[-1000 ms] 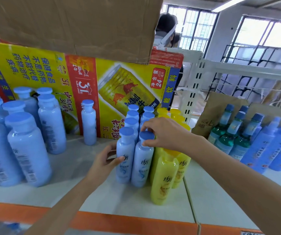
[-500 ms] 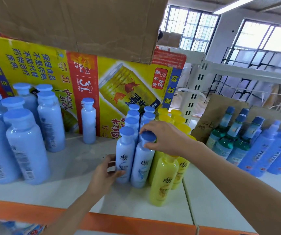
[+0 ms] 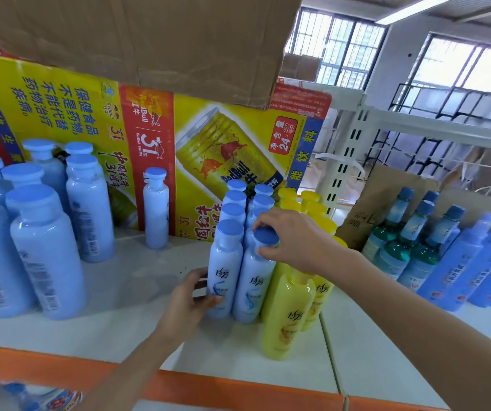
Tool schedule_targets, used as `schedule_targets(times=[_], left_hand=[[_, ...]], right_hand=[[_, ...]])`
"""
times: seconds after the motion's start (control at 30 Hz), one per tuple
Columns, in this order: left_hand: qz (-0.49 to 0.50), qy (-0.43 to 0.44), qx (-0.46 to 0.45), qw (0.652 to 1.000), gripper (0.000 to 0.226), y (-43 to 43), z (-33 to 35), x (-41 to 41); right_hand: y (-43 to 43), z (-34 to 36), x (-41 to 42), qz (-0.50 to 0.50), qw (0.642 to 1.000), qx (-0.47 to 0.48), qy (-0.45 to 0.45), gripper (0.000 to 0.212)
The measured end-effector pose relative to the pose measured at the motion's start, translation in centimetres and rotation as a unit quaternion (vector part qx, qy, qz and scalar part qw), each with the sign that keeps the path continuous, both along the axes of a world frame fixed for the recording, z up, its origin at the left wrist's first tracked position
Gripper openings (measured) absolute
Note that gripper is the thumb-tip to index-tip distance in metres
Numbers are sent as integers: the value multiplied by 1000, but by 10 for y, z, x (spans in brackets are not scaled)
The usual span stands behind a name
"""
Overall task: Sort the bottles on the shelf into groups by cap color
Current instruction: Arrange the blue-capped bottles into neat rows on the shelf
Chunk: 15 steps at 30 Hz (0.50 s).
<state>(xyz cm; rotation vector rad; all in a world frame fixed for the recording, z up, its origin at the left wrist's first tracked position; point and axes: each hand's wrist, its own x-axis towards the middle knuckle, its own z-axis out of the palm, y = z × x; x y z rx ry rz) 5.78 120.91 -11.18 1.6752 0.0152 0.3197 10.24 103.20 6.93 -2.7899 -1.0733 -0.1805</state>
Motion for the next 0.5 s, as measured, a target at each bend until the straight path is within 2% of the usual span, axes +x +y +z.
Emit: schedule_targets(times=[0.33, 0.5], left_hand=[[-20, 8, -11, 1000, 42, 2, -4, -2], [-12, 8, 2, 1000, 50, -5, -3, -9]], right_hand=[[7, 6, 7, -9, 999, -49, 3, 34], [4, 5, 6, -3, 999, -41, 20, 35]])
